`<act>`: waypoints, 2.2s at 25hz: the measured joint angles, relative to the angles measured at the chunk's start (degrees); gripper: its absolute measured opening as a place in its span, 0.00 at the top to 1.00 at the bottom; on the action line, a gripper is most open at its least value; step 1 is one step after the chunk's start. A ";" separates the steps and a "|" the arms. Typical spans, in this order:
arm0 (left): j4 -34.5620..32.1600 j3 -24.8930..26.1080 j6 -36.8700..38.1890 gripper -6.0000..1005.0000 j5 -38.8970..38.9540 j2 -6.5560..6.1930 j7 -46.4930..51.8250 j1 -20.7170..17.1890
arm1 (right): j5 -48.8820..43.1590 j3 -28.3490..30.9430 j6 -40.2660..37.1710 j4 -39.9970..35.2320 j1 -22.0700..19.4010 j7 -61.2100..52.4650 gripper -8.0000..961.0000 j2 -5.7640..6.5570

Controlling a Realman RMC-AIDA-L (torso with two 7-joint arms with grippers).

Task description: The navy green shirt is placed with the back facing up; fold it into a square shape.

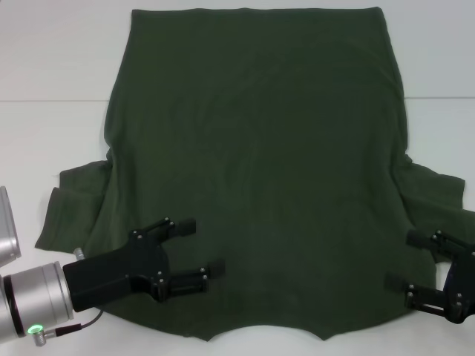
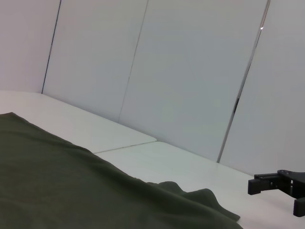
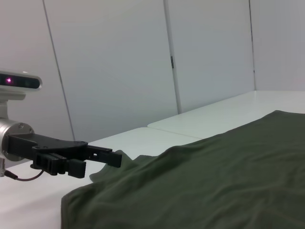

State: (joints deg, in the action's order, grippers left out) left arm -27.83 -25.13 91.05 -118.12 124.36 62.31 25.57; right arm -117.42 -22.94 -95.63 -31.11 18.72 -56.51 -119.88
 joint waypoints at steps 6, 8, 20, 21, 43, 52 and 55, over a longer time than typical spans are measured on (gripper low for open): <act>0.06 0.00 0.00 0.06 0.00 -0.01 0.00 0.07 | 0.00 0.00 0.00 0.00 0.00 0.00 0.06 0.00; 0.07 0.00 0.00 0.06 0.00 -0.05 0.00 0.08 | 0.00 0.00 0.03 0.00 0.00 0.00 0.06 0.00; -1.63 0.85 0.45 0.06 1.30 -0.56 14.38 0.80 | 0.15 0.00 0.17 0.00 0.18 -0.01 0.06 0.00; -2.66 0.88 0.61 0.06 1.73 -0.74 18.98 0.90 | 0.15 0.00 0.16 0.00 0.18 -0.03 0.06 0.00; -13.96 11.07 -7.72 0.06 -23.56 -11.34 69.37 10.03 | -0.07 -0.16 0.60 0.61 0.57 -0.12 0.06 0.11; -15.62 10.50 -11.03 0.06 -28.18 -12.15 68.59 11.34 | -0.09 -0.26 0.56 0.71 0.63 -0.40 0.06 0.03; -15.20 8.73 -12.61 0.06 -28.49 -11.79 68.00 11.34 | -0.09 -0.26 0.57 0.76 0.62 -0.42 0.06 -0.01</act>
State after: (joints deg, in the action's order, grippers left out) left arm -43.04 -16.41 78.43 -146.61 112.57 130.31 36.91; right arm -117.51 -23.20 -95.06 -30.35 19.34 -56.93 -119.89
